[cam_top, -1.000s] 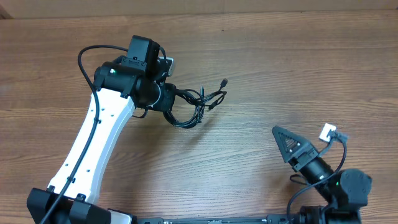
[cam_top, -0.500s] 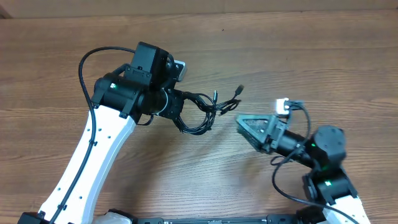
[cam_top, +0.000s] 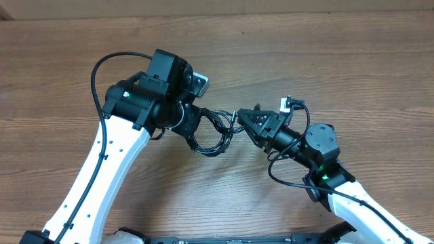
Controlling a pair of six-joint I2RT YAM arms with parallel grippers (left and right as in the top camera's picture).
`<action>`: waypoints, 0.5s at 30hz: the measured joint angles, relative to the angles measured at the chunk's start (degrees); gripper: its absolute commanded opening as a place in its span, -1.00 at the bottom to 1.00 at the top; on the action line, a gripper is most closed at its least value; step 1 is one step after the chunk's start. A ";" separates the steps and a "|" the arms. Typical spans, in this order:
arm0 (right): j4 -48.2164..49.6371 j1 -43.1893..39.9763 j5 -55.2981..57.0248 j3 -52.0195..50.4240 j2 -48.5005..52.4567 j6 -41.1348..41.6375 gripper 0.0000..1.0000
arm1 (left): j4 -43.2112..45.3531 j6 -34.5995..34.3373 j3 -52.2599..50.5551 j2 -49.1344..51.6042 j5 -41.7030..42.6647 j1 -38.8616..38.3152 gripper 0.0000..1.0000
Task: Untangle cables
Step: 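Move right gripper toward the bundle held by left gripper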
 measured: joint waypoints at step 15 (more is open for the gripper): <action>3.32 0.39 0.37 0.02 -0.52 -10.62 -0.92 | 3.21 -17.49 0.00 0.00 -7.37 -1.14 -0.92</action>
